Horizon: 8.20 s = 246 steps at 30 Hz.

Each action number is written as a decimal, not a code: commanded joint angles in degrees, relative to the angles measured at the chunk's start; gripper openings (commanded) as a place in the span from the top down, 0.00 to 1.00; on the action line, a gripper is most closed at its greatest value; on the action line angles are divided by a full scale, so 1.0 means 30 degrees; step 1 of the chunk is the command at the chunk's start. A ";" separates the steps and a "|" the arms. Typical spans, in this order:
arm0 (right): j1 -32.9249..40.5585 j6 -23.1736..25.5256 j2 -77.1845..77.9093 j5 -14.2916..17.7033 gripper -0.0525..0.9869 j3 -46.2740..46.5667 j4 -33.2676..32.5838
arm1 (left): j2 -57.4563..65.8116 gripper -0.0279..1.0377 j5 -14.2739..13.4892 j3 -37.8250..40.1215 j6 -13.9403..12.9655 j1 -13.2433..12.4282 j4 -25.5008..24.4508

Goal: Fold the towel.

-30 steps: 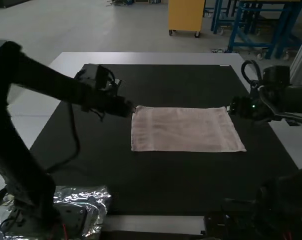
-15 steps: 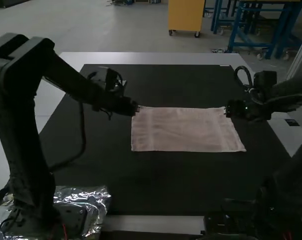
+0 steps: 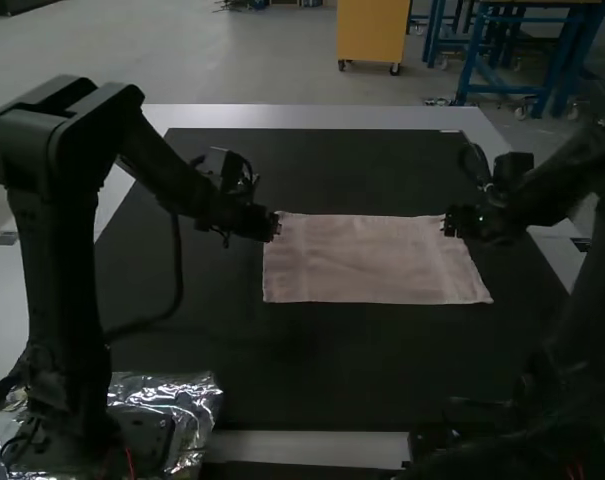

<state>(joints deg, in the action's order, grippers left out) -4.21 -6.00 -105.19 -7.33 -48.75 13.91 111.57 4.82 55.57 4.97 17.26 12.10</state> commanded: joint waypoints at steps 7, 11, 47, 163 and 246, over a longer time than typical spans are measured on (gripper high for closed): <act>0.0231 0.0037 -0.2028 -0.0192 0.08 -0.2206 0.0665 | 0.0750 0.09 -0.0552 0.0959 -0.0837 -0.0156 0.0626; 0.0260 0.0037 -0.2819 -0.0192 0.08 -0.2851 0.0753 | 0.1219 0.09 -0.0552 0.1193 -0.1042 -0.0303 0.0655; 0.0699 -0.1047 -0.4020 -0.1892 0.97 -0.3202 0.1163 | 0.3035 0.95 0.0503 0.1925 -0.1716 -0.0332 0.1505; -0.1439 -0.2483 0.4330 -0.4353 0.74 0.5440 -0.1971 | -1.0412 0.08 0.1001 -0.7215 0.0803 0.0723 -0.1865; -0.5160 -0.3508 0.6879 -0.5788 0.97 0.2335 -0.5956 | -1.0412 0.08 0.1060 -0.6336 0.0716 0.0693 -0.0722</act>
<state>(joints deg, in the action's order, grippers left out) -19.31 -17.17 -88.09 -22.20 -38.87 -2.87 82.06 7.94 34.09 6.94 19.73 9.30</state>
